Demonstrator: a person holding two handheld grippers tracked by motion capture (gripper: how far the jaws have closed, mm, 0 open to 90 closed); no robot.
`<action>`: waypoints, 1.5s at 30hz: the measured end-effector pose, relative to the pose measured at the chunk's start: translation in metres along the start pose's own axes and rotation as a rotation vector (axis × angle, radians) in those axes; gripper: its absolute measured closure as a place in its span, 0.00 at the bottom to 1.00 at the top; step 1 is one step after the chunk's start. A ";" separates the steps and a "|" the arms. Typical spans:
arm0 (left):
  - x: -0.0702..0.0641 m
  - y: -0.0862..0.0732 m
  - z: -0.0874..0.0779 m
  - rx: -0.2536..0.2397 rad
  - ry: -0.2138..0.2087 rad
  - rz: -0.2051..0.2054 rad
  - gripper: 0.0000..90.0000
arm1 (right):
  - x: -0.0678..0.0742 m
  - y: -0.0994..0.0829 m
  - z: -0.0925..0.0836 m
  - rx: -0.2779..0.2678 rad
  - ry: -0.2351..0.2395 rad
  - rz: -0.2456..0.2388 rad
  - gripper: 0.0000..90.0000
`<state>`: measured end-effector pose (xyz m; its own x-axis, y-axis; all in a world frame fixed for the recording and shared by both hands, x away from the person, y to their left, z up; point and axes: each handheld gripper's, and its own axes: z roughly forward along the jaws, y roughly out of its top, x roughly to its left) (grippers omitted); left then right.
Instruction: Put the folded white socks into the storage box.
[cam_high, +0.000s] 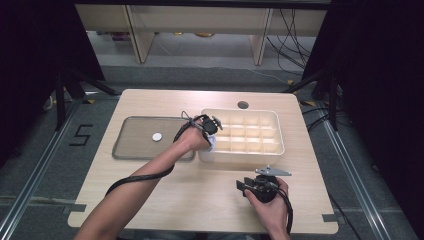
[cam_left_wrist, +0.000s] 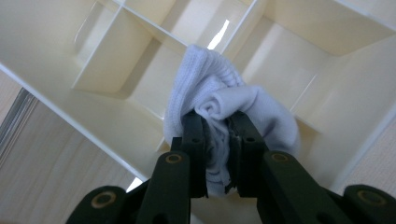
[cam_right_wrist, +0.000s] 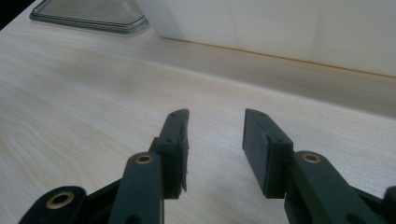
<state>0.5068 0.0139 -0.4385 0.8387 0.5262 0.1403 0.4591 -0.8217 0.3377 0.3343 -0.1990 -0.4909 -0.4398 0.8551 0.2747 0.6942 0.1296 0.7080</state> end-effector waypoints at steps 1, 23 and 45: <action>0.001 0.000 -0.001 0.010 -0.003 0.007 0.86 | 0.000 0.000 0.000 0.001 0.000 0.000 0.68; 0.023 0.003 -0.013 -0.149 -0.102 -0.081 0.67 | -0.001 0.001 0.000 -0.013 0.008 0.006 0.67; 0.014 0.002 -0.005 -0.076 -0.081 -0.060 0.90 | 0.004 0.001 -0.002 -0.001 0.024 0.037 0.67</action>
<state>0.5183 0.0209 -0.4312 0.8328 0.5520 0.0430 0.4881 -0.7686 0.4136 0.3318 -0.1969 -0.4879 -0.4274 0.8471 0.3159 0.7098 0.0980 0.6975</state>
